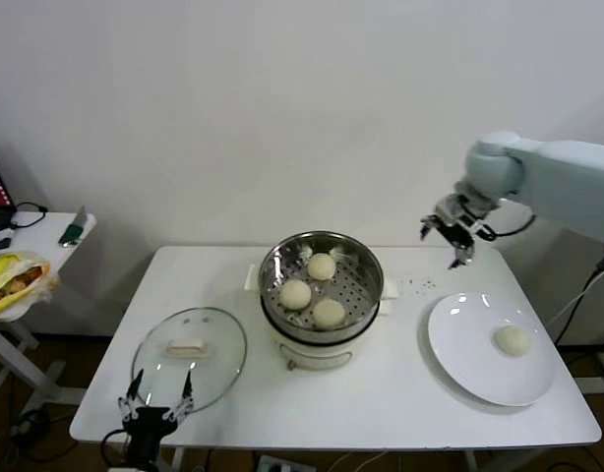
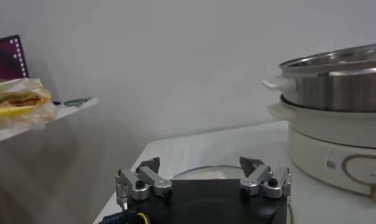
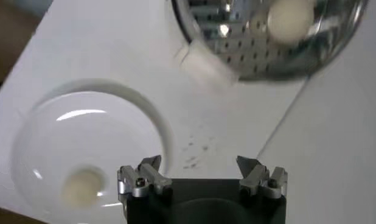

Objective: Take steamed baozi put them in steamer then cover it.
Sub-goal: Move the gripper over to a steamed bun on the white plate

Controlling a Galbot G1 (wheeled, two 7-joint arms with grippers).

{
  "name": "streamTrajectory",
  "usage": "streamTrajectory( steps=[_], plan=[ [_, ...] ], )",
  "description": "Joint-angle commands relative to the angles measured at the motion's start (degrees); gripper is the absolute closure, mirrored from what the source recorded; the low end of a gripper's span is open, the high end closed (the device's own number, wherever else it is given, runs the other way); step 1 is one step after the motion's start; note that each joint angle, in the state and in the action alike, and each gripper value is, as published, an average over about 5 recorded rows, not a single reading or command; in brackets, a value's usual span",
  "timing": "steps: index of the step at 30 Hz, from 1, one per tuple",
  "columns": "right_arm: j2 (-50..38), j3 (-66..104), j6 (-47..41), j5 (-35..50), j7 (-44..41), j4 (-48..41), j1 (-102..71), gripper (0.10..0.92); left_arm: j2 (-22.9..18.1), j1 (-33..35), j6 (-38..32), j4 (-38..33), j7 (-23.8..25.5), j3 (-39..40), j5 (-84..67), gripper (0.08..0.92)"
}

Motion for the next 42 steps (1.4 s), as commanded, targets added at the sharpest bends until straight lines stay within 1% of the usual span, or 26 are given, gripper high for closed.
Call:
streamTrajectory(
  steps=[1,6,10,13,20,31,42],
  plan=[
    [-19.2,12.7,-8.3,-3.2,-3.3,-5.9,-17.0,0.203,-0.3,0.1,0.2,-0.4,0.0,-0.1,0.6,0.177],
    [-19.4,31.2,-3.2,-15.8,-5.0,-13.4,-35.3,0.203,-0.9,0.7,0.3,-0.4,-0.1,-0.1,1.7,0.177],
    [-17.3,40.8,-0.2,-22.8,-4.9,-18.4,-45.2,0.203,-1.4,1.0,0.4,-0.4,-0.2,-0.3,2.2,0.177],
    [-15.5,45.2,1.0,-25.9,-4.6,-20.7,-49.2,0.203,-1.7,1.2,0.5,-0.4,-0.3,-0.4,2.6,0.177],
    [-11.7,48.5,0.6,-26.7,-3.8,-23.5,-52.3,0.203,-2.1,1.5,0.7,-0.6,-0.4,-0.6,3.2,0.177],
    [-5.3,51.1,0.4,-26.5,-2.7,-28.2,-52.5,0.203,-2.3,1.7,0.7,-0.2,-0.5,-1.0,3.4,0.177],
    [-4.7,49.1,0.3,-25.9,-3.5,-28.4,-52.5,0.203,-2.2,1.3,1.0,-0.1,-0.5,-1.2,3.5,0.177]
  ],
)
